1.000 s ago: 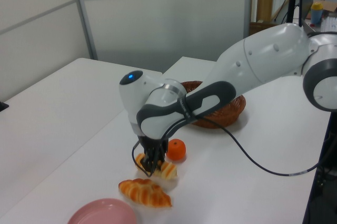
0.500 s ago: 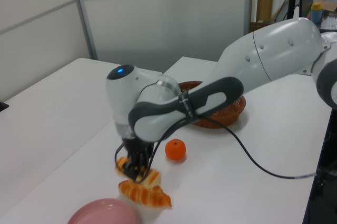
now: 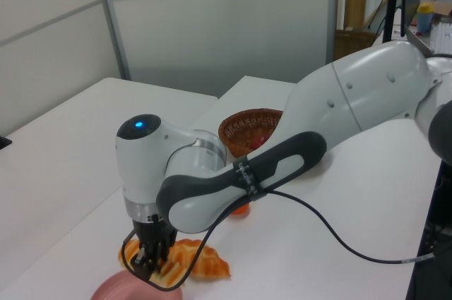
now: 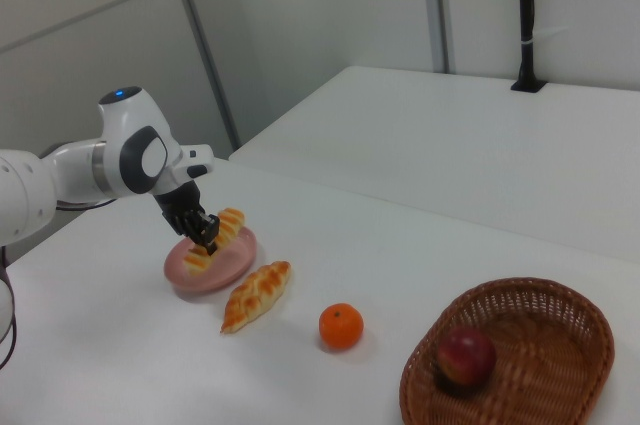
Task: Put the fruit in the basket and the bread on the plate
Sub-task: 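Carry the striped roll onto the pink plate and release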
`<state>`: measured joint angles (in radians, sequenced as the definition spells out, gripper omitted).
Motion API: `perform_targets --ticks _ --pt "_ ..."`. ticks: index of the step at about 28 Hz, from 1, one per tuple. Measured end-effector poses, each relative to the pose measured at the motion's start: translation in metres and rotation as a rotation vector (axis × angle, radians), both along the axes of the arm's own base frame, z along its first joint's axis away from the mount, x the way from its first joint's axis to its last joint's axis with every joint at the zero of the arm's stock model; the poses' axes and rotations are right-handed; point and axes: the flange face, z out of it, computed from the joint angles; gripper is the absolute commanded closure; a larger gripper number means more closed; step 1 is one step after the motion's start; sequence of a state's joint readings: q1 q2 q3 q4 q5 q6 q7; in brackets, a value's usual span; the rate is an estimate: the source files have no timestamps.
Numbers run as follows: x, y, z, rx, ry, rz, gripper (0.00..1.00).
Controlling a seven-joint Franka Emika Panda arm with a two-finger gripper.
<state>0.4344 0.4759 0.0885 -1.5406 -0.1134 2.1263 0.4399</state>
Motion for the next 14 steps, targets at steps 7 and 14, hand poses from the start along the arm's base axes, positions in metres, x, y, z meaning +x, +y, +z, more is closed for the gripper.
perform_targets --ticks 7,14 --pt "0.008 -0.002 -0.036 -0.067 -0.010 0.033 0.00" --pt "0.011 -0.001 -0.038 -0.065 -0.023 -0.042 0.00"
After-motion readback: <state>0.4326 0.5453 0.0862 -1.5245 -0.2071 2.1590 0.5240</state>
